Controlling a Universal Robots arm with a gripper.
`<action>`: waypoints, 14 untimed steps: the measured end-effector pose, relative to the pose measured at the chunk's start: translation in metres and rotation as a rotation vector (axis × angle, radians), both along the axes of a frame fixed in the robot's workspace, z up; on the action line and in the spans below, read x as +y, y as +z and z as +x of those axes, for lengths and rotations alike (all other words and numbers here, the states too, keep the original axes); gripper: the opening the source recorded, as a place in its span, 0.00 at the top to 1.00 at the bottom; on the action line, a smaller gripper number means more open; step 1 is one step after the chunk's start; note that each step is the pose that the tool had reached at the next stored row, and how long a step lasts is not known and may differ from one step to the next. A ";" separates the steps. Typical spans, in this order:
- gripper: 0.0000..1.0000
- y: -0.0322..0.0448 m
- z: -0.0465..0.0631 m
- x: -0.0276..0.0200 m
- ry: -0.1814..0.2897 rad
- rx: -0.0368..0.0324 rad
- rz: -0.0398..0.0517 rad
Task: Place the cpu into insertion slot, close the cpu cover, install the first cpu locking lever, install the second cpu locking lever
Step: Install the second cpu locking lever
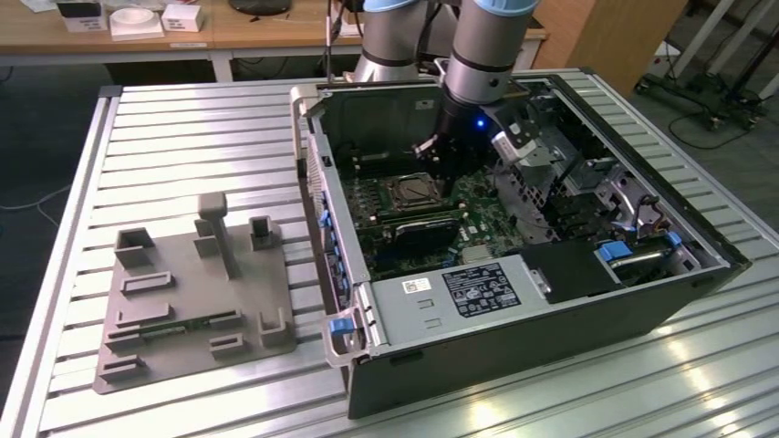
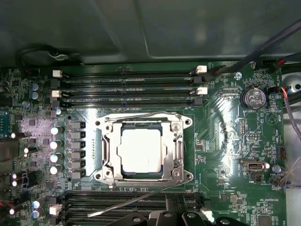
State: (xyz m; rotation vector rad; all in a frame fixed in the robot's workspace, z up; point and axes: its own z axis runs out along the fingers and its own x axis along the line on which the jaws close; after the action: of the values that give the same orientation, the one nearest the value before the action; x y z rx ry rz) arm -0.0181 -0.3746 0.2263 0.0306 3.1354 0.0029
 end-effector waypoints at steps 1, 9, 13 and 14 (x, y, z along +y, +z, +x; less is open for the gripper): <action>0.90 0.0000 -0.001 -0.0001 0.000 0.0007 -0.0001; 0.90 0.0000 -0.008 -0.0033 0.000 0.0026 0.0000; 0.90 0.0000 -0.008 -0.0033 0.000 0.0027 0.0000; 0.90 0.0000 -0.008 -0.0033 0.001 0.0027 0.0000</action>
State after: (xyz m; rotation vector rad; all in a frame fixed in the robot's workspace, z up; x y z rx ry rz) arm -0.0258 -0.3779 0.2263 0.0292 3.1381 0.0028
